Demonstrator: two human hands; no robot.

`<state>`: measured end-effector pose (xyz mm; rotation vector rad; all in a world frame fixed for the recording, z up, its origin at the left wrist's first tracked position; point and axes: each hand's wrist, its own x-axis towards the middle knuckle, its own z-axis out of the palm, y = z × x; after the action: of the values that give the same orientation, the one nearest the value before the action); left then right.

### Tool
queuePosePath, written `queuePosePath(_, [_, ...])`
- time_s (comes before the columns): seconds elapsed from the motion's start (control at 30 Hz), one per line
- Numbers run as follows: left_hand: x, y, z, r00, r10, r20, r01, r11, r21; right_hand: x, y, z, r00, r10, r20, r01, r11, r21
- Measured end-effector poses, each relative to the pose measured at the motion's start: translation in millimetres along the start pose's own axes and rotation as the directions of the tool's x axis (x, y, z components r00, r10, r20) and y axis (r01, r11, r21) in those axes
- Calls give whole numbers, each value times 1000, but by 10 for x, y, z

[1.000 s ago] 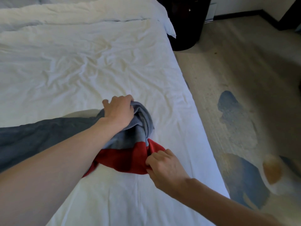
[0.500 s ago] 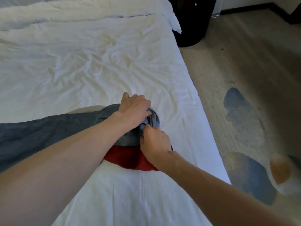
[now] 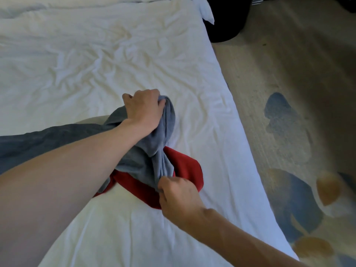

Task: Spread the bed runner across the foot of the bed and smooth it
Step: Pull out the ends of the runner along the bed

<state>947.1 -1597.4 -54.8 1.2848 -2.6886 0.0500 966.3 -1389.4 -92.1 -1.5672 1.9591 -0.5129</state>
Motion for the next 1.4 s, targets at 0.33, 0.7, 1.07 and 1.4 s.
queuePosePath(0.33, [-80,-113,169,958,35,284,-11,996,-86,57,31,3,997,-1,-80,1,1000,3])
queuePosePath(0.7, [-162,-296,99,995,-18,97,31,992,-125,557,425,-208,963,210,-167,-253,920,-300])
queuePosePath(1.07, [-123,-323,31,997,-24,77,29,998,-58,136,836,-513,837,446,-316,-503,855,-125])
queuePosePath(1.4, [-74,117,122,943,40,329,-108,976,190,133,1054,-603,802,557,-216,-578,815,-42])
